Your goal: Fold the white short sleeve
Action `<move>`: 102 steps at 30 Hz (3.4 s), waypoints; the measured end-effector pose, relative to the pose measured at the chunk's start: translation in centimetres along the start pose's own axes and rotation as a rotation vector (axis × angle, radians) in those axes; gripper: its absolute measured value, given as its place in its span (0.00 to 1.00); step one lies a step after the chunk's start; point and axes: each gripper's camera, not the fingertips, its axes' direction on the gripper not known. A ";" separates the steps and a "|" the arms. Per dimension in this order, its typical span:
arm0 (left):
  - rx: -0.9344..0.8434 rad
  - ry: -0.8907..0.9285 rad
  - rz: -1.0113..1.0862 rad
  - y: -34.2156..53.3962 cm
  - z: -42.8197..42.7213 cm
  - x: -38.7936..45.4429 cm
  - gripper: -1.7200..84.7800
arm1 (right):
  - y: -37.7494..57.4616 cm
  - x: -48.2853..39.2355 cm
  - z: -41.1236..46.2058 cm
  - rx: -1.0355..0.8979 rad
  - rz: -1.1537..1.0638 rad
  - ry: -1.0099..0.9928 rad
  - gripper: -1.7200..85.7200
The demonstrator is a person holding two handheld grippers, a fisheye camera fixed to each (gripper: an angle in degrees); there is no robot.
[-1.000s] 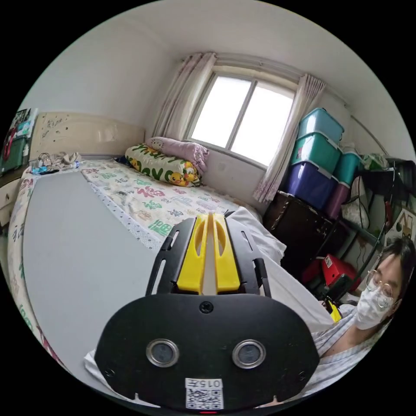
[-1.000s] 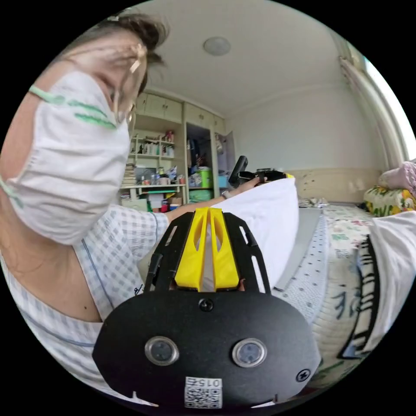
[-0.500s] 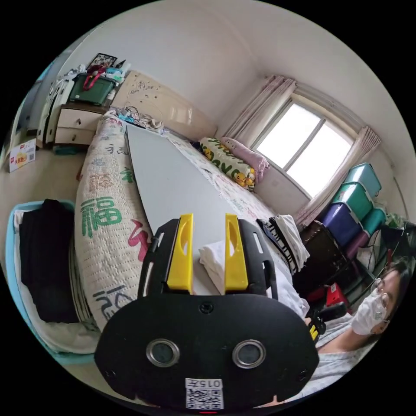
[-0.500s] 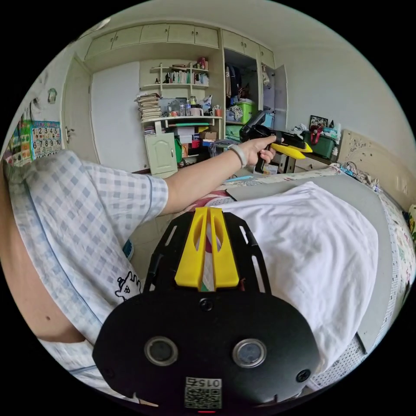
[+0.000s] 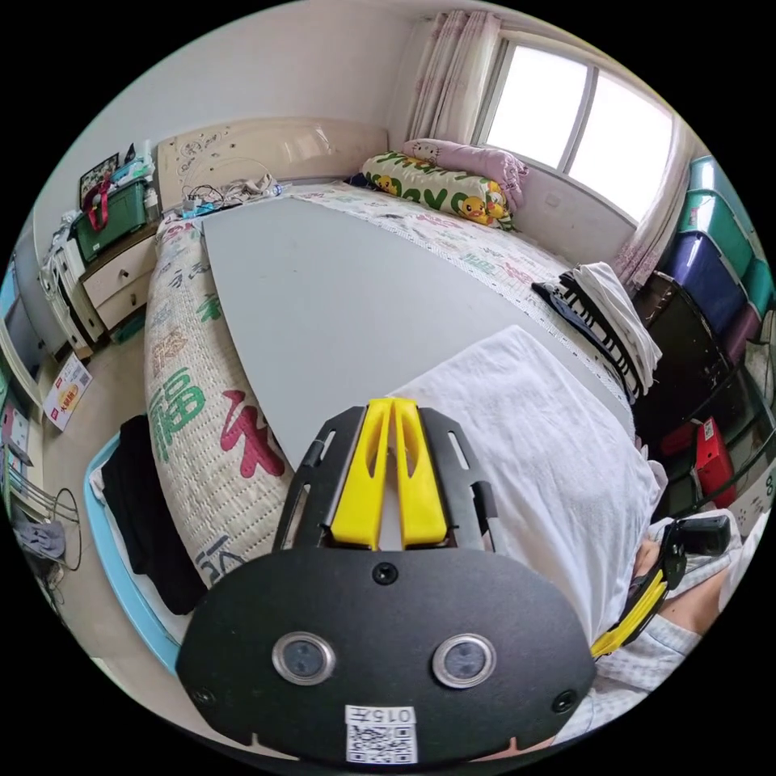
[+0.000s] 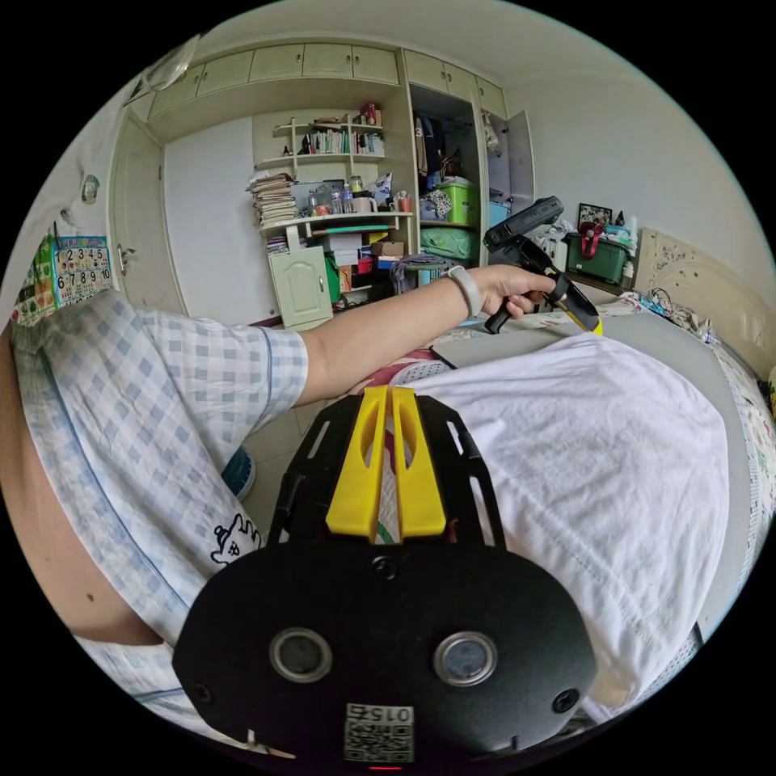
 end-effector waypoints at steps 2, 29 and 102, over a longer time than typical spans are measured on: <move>0.020 -0.016 -0.007 1.2 0.5 1.6 0.02 | -0.8 -0.4 -0.6 -0.002 0.001 0.001 0.02; 0.153 0.136 -0.272 18.4 7.4 6.2 0.14 | -15.6 -5.7 -17.3 0.012 -0.046 0.393 0.09; 0.687 0.315 0.422 2.3 -42.0 10.5 0.05 | 18.5 -1.7 -44.8 0.430 0.136 0.634 0.02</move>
